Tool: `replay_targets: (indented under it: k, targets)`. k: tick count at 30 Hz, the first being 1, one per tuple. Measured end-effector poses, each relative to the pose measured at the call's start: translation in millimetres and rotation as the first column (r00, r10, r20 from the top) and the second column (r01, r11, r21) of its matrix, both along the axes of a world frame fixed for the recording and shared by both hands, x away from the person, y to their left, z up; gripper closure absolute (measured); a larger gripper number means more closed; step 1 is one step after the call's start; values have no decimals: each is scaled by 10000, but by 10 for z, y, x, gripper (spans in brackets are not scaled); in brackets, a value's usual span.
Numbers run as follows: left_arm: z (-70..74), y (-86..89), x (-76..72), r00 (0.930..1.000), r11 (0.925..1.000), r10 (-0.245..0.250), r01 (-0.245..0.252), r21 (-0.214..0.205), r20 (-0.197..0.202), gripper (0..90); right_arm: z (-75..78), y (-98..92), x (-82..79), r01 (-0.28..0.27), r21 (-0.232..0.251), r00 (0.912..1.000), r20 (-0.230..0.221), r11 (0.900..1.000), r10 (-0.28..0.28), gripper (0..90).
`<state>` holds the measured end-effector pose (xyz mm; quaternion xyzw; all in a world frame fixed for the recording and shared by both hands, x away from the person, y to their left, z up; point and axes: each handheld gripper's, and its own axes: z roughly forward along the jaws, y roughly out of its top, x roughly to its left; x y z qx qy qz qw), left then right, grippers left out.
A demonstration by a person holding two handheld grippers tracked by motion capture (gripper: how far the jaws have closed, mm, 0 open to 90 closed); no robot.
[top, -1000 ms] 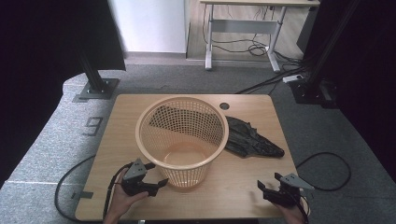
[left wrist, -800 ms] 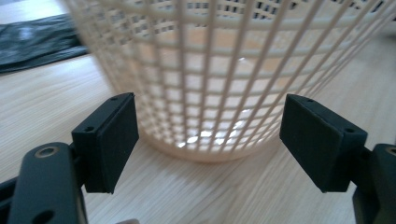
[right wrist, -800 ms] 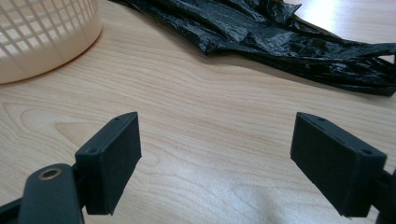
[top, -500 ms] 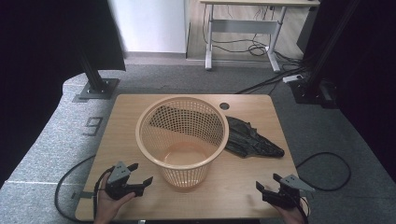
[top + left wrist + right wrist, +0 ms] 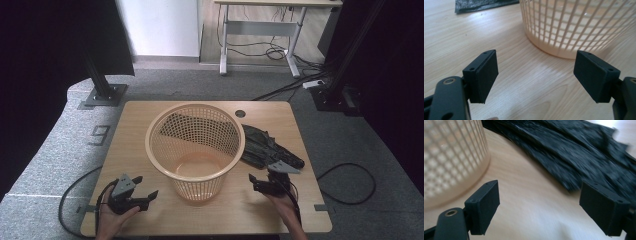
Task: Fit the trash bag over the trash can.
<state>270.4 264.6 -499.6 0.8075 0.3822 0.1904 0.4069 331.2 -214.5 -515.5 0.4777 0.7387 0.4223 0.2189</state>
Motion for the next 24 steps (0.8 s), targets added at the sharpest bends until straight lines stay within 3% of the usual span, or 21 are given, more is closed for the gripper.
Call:
replay_targets:
  k: [1, 2, 4, 6, 9, 11, 12, 13, 19, 22, 24]
  targets:
    - [-28, -7, 21, 9999, 10000, -45, 46, 36, -106, 199, 29, 146, 168, -205, -4, 9994, -293, 9998, 205, 159]
    - [-28, -7, 21, 9999, 10000, -45, 46, 36, -106, 199, 29, 146, 168, -205, -4, 9994, -293, 9998, 205, 159]
    - [-48, -26, 32, 9998, 9997, -118, 121, 193, -140, 199, 12, 277, 330, -280, 17, 9971, -705, 9996, 280, 158]
    - [-53, -36, 36, 9996, 9995, -237, 239, 198, -133, 199, -28, 392, 484, -180, -426, 9957, -913, 9989, 141, 158]
    - [-51, -27, 45, 9994, 9994, -335, 336, 60, -109, 199, -55, 489, 713, 288, -979, 9955, -867, 9948, -373, 159]
    - [-51, -13, 48, 9995, 9995, -292, 293, 100, -118, 199, -64, 526, 928, 758, -895, 9931, -822, 9931, -833, 164]
    - [-52, -5, 48, 9995, 9996, -278, 279, 97, -114, 199, -64, 526, 928, 758, -895, 9931, -822, 9931, -833, 164]
    - [-53, 2, 45, 9996, 9996, -270, 271, 56, -131, 199, -110, 559, 1049, 792, -908, 9920, -911, 9927, -875, 163]
    - [-53, -2, 4, 9990, 9990, -420, 421, 122, -122, 201, -276, 673, 1199, 872, -1733, 9892, -1015, 9810, -1058, 204]
    - [-70, 8, -20, 9992, 9992, -355, 357, 165, -158, 208, -330, 708, 1211, 1061, -1798, 9876, -956, 9780, -1248, 281]
    - [-65, 15, -48, 9997, 9993, -246, 245, 272, 27, 213, -323, 710, 1206, 1321, -1726, 9844, -926, 9761, -1496, 398]
